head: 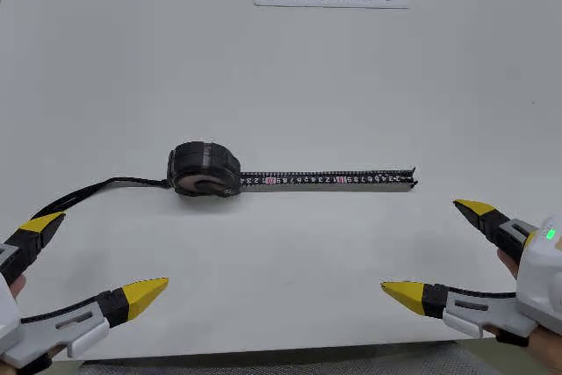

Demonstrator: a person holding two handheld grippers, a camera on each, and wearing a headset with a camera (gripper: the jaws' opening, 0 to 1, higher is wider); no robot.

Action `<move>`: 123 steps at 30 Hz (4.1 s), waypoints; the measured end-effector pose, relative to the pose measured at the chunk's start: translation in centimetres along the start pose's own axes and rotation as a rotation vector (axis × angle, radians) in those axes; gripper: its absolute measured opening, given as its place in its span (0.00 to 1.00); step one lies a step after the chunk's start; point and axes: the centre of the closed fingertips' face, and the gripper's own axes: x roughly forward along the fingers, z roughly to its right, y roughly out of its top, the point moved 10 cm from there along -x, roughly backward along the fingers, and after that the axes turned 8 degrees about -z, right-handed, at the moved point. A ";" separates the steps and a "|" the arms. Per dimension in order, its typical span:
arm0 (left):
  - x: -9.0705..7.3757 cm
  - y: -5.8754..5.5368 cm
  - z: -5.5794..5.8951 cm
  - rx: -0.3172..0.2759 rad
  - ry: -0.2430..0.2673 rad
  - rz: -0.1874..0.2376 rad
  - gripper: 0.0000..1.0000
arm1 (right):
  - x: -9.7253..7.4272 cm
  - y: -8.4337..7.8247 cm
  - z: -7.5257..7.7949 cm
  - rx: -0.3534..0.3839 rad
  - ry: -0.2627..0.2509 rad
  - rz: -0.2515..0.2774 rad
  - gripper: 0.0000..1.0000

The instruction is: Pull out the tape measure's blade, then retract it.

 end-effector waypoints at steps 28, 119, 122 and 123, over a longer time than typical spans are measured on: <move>3.1 3.1 2.2 -0.002 -0.047 -0.001 0.87 | 0.3 0.5 0.5 -0.020 0.036 -0.003 0.88; 12.4 6.7 3.6 -0.382 0.182 0.013 0.64 | 7.0 3.3 11.5 -0.362 0.299 -0.177 0.27; 12.5 6.6 3.7 -0.383 0.196 0.013 0.64 | 7.4 3.2 11.5 -0.368 0.315 -0.187 0.26; 12.5 6.6 3.7 -0.380 0.197 0.012 0.64 | 7.5 3.3 11.6 -0.381 0.319 -0.178 0.25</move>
